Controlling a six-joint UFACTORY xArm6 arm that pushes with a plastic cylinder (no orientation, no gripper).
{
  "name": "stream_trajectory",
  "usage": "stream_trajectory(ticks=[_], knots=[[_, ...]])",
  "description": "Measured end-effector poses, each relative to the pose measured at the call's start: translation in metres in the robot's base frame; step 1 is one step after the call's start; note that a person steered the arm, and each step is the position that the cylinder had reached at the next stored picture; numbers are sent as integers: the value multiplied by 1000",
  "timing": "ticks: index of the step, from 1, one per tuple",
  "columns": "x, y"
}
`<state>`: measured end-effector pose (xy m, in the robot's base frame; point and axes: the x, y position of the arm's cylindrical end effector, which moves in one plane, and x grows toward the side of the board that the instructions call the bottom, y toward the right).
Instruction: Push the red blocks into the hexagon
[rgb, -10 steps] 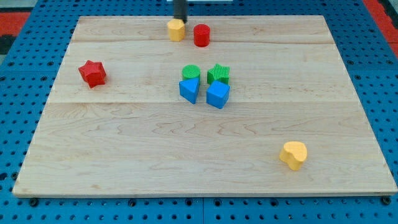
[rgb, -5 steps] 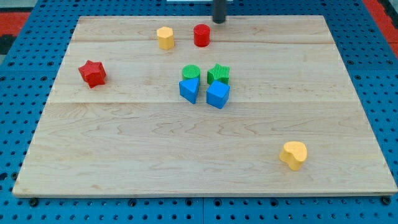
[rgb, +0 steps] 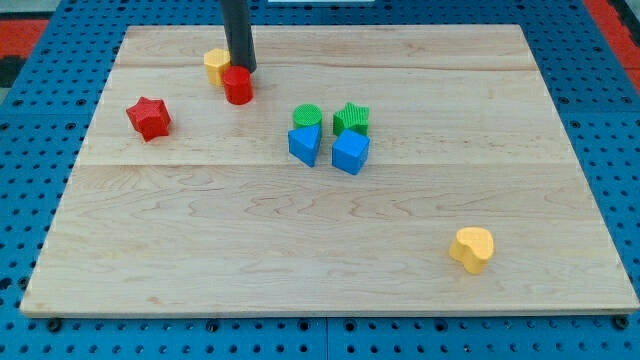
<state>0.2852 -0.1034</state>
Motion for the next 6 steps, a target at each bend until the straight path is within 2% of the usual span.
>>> stream_trajectory(ticks=[1, 2, 3, 4, 5, 6], knots=[[25, 0], [28, 42], [56, 34], [64, -33], [79, -17], [150, -31]])
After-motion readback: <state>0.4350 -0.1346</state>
